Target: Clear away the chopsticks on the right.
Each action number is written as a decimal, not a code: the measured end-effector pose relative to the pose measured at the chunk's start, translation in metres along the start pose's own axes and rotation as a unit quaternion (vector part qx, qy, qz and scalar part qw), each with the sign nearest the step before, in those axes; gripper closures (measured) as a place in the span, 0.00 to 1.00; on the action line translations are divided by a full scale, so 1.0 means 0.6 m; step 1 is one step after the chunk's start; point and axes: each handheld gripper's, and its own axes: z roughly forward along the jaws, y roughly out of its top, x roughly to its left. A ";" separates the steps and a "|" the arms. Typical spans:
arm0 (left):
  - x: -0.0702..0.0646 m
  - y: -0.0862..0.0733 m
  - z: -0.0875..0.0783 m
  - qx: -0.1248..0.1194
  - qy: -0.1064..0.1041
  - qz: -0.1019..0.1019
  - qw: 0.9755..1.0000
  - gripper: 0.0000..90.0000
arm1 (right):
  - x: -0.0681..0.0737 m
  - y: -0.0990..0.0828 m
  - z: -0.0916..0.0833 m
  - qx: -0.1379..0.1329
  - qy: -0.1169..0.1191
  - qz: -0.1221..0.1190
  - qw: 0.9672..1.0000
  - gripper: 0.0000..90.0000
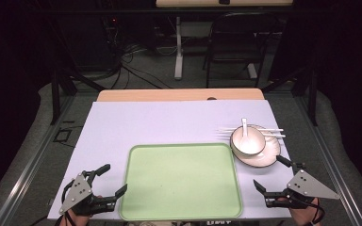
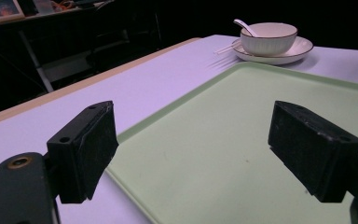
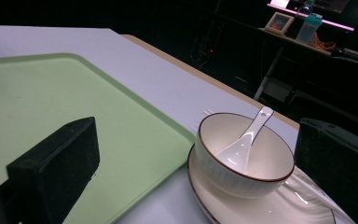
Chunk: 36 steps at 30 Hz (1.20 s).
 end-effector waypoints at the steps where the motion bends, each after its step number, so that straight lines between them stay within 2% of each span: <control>1: 0.000 0.000 0.000 0.000 0.000 0.000 1.000 0.17 | -0.002 0.001 0.001 0.001 -0.002 0.000 1.000 0.00; 5: 0.001 0.000 0.001 0.003 -0.001 0.001 1.000 0.17 | -0.017 0.004 0.010 0.003 -0.011 -0.002 1.000 0.00; 6: 0.001 0.000 0.001 0.002 -0.001 0.000 1.000 0.17 | -0.026 0.006 0.013 0.003 -0.009 0.014 1.000 0.00; 11: 0.001 0.000 -0.001 -0.003 0.001 -0.001 1.000 0.17 | -0.038 0.014 0.018 0.012 -0.016 0.023 1.000 0.00; 13: 0.001 0.000 0.000 -0.001 0.001 -0.001 1.000 0.17 | -0.051 0.022 0.025 0.027 -0.013 0.023 0.999 0.00; 17: 0.001 0.000 0.001 0.002 0.000 0.000 1.000 0.17 | -0.078 0.034 0.035 0.038 -0.010 0.030 0.999 0.00; 19: 0.002 0.000 0.000 0.002 0.000 0.002 1.000 0.17 | -0.083 0.037 0.037 0.043 -0.011 0.030 0.999 0.00; 20: 0.001 0.000 0.000 0.001 0.001 0.001 1.000 0.17 | -0.099 0.043 0.043 0.052 -0.010 0.032 0.998 0.00; 24: 0.002 0.000 0.000 0.002 0.001 0.001 1.000 0.17 | -0.125 0.057 0.054 0.067 -0.008 0.037 0.997 0.00; 25: 0.002 0.000 0.000 0.002 0.001 0.001 1.000 0.17 | -0.125 0.057 0.054 0.067 -0.008 0.037 0.997 0.00; 26: 0.001 0.000 0.000 0.002 0.000 0.000 1.000 0.17 | -0.140 0.068 0.060 0.083 -0.002 0.036 0.996 0.00; 31: 0.001 0.000 0.001 0.003 0.000 0.000 1.000 0.17 | -0.171 0.091 0.078 0.107 0.010 0.033 0.994 0.00; 33: 0.001 0.000 0.001 0.003 -0.001 0.000 1.000 0.17 | -0.176 0.095 0.082 0.116 0.012 0.034 0.993 0.00; 34: 0.001 0.000 0.001 0.003 -0.001 0.000 1.000 0.17 | -0.189 0.102 0.095 0.130 0.019 0.036 0.991 0.00; 35: 0.001 0.000 0.001 0.003 -0.001 0.000 1.000 0.17 | -0.189 0.102 0.095 0.130 0.019 0.036 0.991 0.00; 36: 0.002 0.000 0.001 0.004 -0.002 0.002 1.000 0.17 | -0.202 0.105 0.109 0.147 0.022 0.039 0.988 0.00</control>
